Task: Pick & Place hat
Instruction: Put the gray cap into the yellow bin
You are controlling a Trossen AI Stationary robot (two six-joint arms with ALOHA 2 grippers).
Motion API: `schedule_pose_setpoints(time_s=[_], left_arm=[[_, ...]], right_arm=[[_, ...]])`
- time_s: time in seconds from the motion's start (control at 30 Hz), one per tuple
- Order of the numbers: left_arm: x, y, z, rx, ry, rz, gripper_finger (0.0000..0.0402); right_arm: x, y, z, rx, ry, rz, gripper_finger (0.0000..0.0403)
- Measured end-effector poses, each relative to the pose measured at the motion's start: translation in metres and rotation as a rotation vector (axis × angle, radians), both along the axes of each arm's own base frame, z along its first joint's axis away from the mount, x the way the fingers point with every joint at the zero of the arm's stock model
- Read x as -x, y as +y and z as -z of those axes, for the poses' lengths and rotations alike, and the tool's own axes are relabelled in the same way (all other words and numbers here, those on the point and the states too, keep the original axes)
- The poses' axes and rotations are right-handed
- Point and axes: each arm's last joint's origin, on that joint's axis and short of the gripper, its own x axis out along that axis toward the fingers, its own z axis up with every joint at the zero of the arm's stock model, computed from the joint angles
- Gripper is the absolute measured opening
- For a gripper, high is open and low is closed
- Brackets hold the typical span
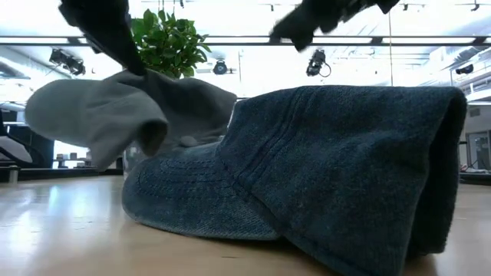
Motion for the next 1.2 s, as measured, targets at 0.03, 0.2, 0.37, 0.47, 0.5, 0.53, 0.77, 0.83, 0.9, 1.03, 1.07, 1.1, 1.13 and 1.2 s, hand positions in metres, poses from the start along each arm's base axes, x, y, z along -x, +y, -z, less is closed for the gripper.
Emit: schedule_pose_setpoints(time_s=[0.03,0.2,0.37,0.47,0.5,0.53,0.77,0.83,0.9,1.03,1.07,1.1,1.13,1.2], left_arm=[[-0.002,0.003,0.000,-0.010,0.001,0.003,0.0003],[-0.009,0.017,-0.001,-0.023,-0.003,-0.030,0.0003],[-0.015,0.023,-0.002,-0.032,-0.015,-0.006,0.0003],[-0.019,0.022,-0.005,-0.045,-0.037,0.060,0.0003],[-0.020,0.021,-0.006,-0.048,-0.053,0.076,0.0003],[-0.022,0.020,-0.007,-0.052,-0.068,0.088,0.0003],[-0.025,0.018,-0.009,-0.025,-0.097,0.124,0.0003],[-0.025,0.018,-0.009,-0.024,-0.099,0.123,0.0003],[-0.026,0.019,-0.010,-0.024,-0.105,0.125,0.0003],[-0.030,0.019,-0.014,-0.035,-0.150,0.148,0.0003],[-0.030,0.019,-0.014,-0.042,-0.152,0.155,0.0003],[-0.031,0.019,-0.014,-0.045,-0.160,0.164,0.0003],[-0.033,0.018,-0.016,-0.042,-0.183,0.166,0.0003],[-0.033,0.018,-0.017,-0.044,-0.187,0.165,0.0004]], right_arm=[[-0.001,0.006,-0.002,0.003,-0.029,-0.043,0.0109],[-0.002,0.030,-0.006,0.107,-0.102,-0.146,0.0131],[-0.016,0.046,0.006,0.233,-0.179,-0.245,0.0150],[-0.034,0.051,0.024,0.258,-0.195,-0.262,0.0157],[-0.040,0.052,0.031,0.259,-0.200,-0.260,0.0159],[-0.046,0.052,0.038,0.267,-0.204,-0.247,0.0160],[-0.073,0.053,0.056,0.347,-0.170,-0.190,0.0175],[-0.079,0.054,0.055,0.320,-0.159,-0.180,0.0179],[-0.085,0.055,0.053,0.294,-0.152,-0.165,0.0181],[-0.095,0.053,0.057,0.309,-0.112,-0.172,0.0182],[-0.096,0.054,0.057,0.316,-0.110,-0.180,0.0182],[-0.099,0.054,0.057,0.329,-0.113,-0.183,0.0182],[-0.101,0.054,0.055,0.336,-0.123,-0.184,0.0182],[-0.101,0.054,0.055,0.347,-0.101,-0.171,0.0180]])
